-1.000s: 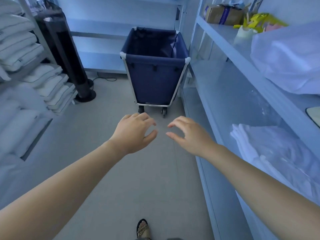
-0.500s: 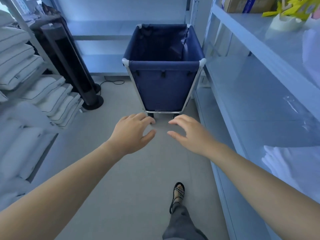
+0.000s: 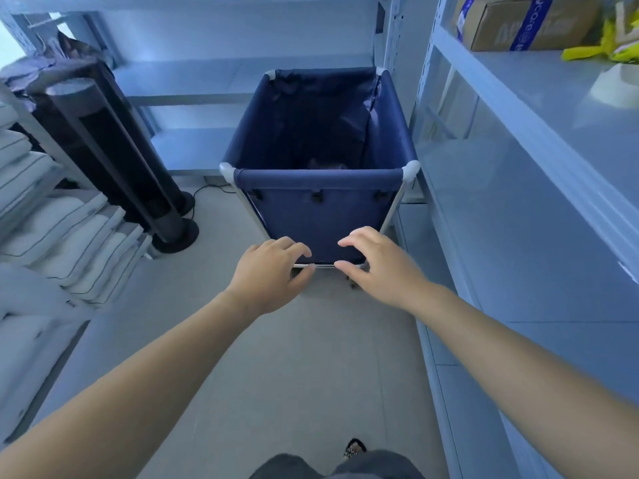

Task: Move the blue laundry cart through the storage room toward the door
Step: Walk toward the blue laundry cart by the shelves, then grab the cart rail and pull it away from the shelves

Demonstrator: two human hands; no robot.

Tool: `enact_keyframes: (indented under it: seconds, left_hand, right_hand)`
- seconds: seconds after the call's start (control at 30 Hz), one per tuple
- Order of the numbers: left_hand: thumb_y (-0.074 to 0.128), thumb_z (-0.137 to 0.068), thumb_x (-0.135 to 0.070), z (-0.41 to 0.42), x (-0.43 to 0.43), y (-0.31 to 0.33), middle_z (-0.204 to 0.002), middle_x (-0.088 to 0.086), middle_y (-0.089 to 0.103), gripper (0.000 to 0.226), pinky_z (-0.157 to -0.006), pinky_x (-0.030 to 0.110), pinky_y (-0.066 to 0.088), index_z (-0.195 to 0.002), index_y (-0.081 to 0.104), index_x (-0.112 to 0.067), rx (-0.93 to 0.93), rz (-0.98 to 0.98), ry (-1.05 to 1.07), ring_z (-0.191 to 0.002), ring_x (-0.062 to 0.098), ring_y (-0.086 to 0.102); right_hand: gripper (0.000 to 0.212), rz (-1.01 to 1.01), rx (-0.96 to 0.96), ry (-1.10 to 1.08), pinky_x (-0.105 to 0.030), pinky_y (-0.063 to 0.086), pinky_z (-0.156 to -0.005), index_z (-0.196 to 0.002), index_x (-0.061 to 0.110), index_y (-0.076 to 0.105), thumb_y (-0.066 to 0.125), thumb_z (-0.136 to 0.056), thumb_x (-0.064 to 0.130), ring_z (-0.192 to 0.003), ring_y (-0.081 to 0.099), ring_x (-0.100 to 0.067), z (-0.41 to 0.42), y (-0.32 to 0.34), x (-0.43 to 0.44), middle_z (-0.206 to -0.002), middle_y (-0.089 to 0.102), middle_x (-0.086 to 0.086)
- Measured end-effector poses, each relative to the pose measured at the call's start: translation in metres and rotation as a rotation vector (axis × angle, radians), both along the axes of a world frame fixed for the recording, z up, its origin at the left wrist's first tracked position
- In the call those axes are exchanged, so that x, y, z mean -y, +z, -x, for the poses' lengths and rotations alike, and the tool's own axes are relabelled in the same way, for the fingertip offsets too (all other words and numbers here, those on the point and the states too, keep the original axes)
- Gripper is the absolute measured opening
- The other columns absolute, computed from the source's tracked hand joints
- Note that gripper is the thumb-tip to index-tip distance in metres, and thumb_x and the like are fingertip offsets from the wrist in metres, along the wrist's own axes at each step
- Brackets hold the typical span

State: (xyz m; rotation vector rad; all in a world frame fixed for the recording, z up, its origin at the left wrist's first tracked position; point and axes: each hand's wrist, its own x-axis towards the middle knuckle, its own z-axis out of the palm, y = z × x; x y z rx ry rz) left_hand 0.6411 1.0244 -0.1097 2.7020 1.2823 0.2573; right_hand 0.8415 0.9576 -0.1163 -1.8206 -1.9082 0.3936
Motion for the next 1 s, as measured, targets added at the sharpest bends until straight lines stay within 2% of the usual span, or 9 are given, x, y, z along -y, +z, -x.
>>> enact_keyframes:
  seconds: [0.13, 0.37, 0.6, 0.73, 0.87, 1.0]
  left_hand:
    - [0.047, -0.091, -0.045, -0.012, -0.048, -0.007, -0.116, -0.005, 0.063, 0.033, -0.087, 0.035, 0.043, -0.116, 0.058, -0.027, -0.011, -0.003, 0.035, -0.106, 0.02, 0.058]
    - [0.049, -0.09, -0.045, -0.037, -0.15, -0.019, -0.112, -0.005, 0.063, 0.031, -0.078, 0.033, 0.043, -0.115, 0.056, -0.028, -0.008, 0.009, 0.011, -0.1, 0.02, 0.059]
    - [0.053, -0.089, -0.041, -0.047, -0.264, -0.034, -0.113, -0.007, 0.063, 0.029, -0.066, 0.029, 0.039, -0.114, 0.056, -0.029, 0.056, 0.069, 0.055, -0.085, 0.016, 0.059]
    - [0.054, -0.089, -0.038, -0.051, -0.324, -0.043, -0.116, -0.006, 0.062, 0.029, -0.067, 0.029, 0.04, -0.115, 0.056, -0.027, 0.042, 0.095, 0.045, -0.098, 0.018, 0.059]
    - [0.054, -0.089, -0.038, -0.059, -0.369, -0.058, -0.118, -0.002, 0.059, 0.033, -0.068, 0.031, 0.041, -0.12, 0.053, -0.026, -0.024, 0.132, 0.01, -0.1, 0.022, 0.058]
    - [0.053, -0.089, -0.039, -0.075, -0.394, -0.076, -0.133, -0.002, 0.049, 0.046, -0.082, 0.038, 0.049, -0.133, 0.042, -0.028, -0.114, 0.209, -0.066, -0.114, 0.023, 0.05]
  right_hand:
    - [0.039, 0.033, -0.009, 0.015, -0.028, 0.042, -0.082, -0.123, 0.023, 0.053, 0.052, -0.091, 0.045, -0.108, 0.051, -0.013, -0.014, -0.004, -0.046, -0.127, 0.05, 0.008]
    - [0.04, 0.061, 0.005, -0.037, -0.037, 0.047, -0.088, -0.124, 0.021, 0.051, 0.052, -0.091, 0.044, -0.111, 0.047, -0.013, -0.038, -0.012, -0.133, -0.13, 0.044, 0.007]
    - [0.045, 0.133, 0.036, -0.116, -0.037, 0.046, -0.092, -0.129, 0.02, 0.048, 0.051, -0.091, 0.045, -0.12, 0.042, -0.014, -0.062, -0.023, -0.232, -0.134, 0.039, 0.008]
    - [0.044, 0.18, 0.019, -0.164, -0.036, 0.043, -0.095, -0.129, 0.02, 0.048, 0.051, -0.092, 0.044, -0.123, 0.04, -0.014, -0.063, -0.035, -0.289, -0.136, 0.039, 0.008]
    - [0.044, 0.262, 0.039, -0.194, -0.039, 0.043, -0.095, -0.128, 0.019, 0.048, 0.05, -0.092, 0.044, -0.118, 0.044, -0.017, -0.062, -0.054, -0.327, -0.136, 0.04, 0.006]
    - [0.048, 0.333, 0.066, -0.212, -0.039, 0.043, -0.096, -0.132, 0.018, 0.044, 0.051, -0.092, 0.043, -0.123, 0.042, -0.02, -0.068, -0.071, -0.348, -0.14, 0.037, 0.004]
